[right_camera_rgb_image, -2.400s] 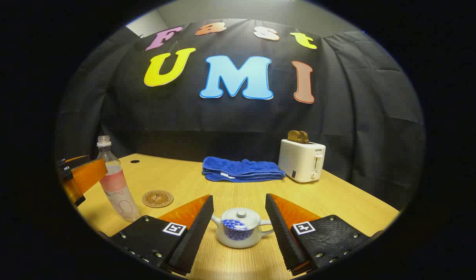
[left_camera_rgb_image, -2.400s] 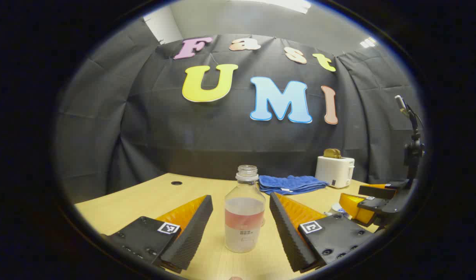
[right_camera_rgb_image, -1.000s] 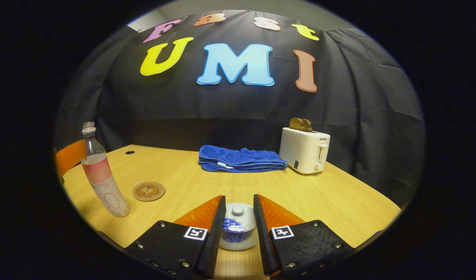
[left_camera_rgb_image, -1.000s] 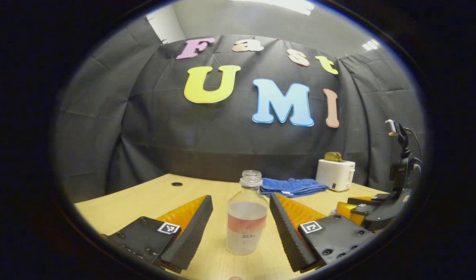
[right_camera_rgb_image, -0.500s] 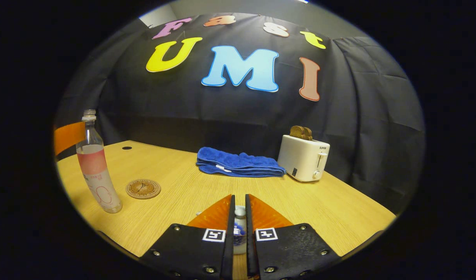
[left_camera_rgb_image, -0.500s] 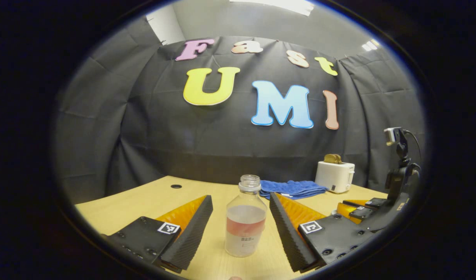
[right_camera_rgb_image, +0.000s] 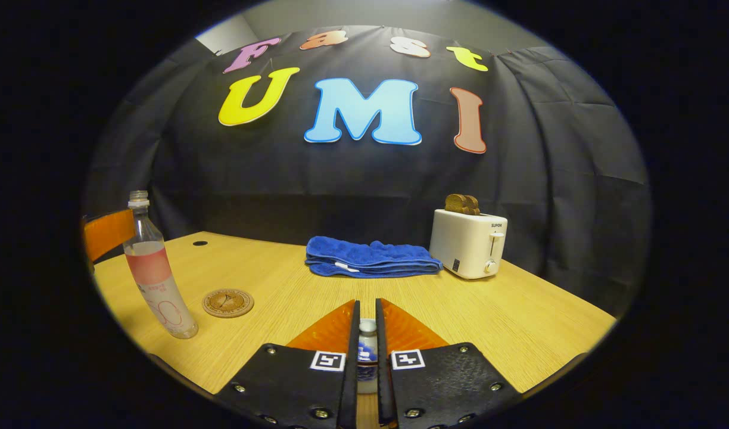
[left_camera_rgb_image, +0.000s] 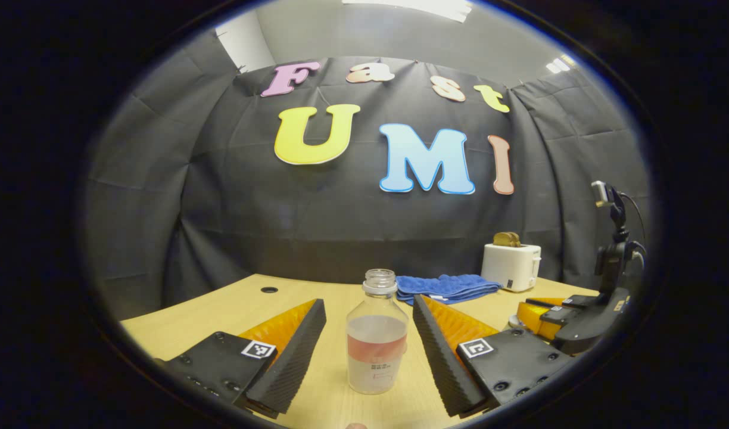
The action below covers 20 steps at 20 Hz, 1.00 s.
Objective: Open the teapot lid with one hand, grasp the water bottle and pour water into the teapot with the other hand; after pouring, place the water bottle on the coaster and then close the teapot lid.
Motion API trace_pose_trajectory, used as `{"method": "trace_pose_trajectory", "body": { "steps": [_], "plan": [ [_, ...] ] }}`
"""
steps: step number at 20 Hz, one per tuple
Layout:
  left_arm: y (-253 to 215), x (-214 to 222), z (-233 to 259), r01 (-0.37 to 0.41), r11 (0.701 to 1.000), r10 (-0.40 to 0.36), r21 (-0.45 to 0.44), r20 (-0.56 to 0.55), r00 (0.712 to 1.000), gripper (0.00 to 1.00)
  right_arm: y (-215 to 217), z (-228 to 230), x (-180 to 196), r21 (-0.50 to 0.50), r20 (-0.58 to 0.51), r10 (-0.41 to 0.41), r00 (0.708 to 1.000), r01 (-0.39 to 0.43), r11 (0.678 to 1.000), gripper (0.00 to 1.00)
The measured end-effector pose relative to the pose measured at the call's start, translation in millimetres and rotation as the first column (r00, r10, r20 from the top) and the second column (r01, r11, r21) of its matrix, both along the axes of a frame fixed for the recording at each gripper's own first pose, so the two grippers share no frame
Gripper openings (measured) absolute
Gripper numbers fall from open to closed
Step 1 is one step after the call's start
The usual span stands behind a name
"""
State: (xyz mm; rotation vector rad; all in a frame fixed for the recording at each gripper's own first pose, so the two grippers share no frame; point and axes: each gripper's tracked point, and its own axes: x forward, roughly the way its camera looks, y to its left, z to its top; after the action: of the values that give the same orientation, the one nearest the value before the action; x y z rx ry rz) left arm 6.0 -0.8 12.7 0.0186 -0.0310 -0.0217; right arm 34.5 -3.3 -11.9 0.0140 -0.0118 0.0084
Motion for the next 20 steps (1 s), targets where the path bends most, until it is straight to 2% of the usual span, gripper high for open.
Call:
{"method": "trace_pose_trajectory", "body": {
  "steps": [13,20],
  "plan": [
    [-4,27,-36,0.010,1.000,-0.013,-0.028,-0.080,0.997,0.99,1,36,-23,-0.006,0.060,0.025,0.998,-0.025,1.000,0.14],
    [-2,40,-57,-0.009,1.000,0.007,-0.011,-0.109,0.994,0.99,4,35,-26,-0.013,0.059,0.039,0.997,-0.038,0.999,0.14]
  ]
}}
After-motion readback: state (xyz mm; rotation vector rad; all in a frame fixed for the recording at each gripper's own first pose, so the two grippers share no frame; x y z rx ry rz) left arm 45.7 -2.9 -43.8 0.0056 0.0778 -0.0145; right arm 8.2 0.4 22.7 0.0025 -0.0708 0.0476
